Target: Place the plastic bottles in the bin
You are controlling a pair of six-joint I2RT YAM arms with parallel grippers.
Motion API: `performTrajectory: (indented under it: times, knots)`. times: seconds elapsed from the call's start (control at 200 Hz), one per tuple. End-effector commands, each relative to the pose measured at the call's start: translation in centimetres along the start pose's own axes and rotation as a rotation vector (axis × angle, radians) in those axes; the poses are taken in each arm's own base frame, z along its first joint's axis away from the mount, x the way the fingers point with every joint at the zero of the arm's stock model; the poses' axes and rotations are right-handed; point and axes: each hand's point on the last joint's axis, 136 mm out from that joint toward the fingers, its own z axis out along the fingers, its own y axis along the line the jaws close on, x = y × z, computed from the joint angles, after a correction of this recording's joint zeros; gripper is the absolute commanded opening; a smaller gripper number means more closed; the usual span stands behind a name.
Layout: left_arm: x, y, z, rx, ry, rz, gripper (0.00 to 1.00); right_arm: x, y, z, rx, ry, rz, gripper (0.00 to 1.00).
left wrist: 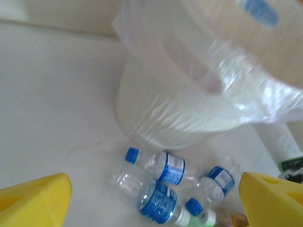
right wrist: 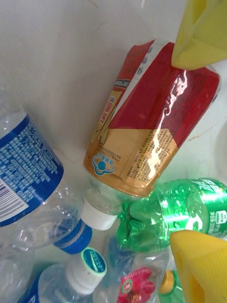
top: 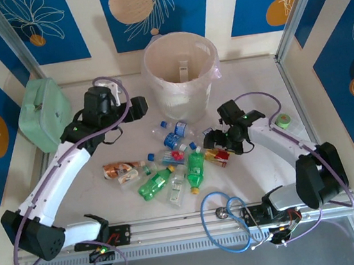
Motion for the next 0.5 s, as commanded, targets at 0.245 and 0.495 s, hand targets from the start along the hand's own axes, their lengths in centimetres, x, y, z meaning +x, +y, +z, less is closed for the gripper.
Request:
performTrajectory:
  times: [0.245,0.495]
  knots:
    - [3.9,2.4,1.2,-0.067,0.095,-0.104,0.85,-1.8,0.5,1.3,0.105,-0.005,-0.140,0.89]
    - [4.6,2.5,2.3,-0.037,0.137,-0.173,0.84,-1.3,1.1,2.6,0.130,0.020,-0.202,0.89]
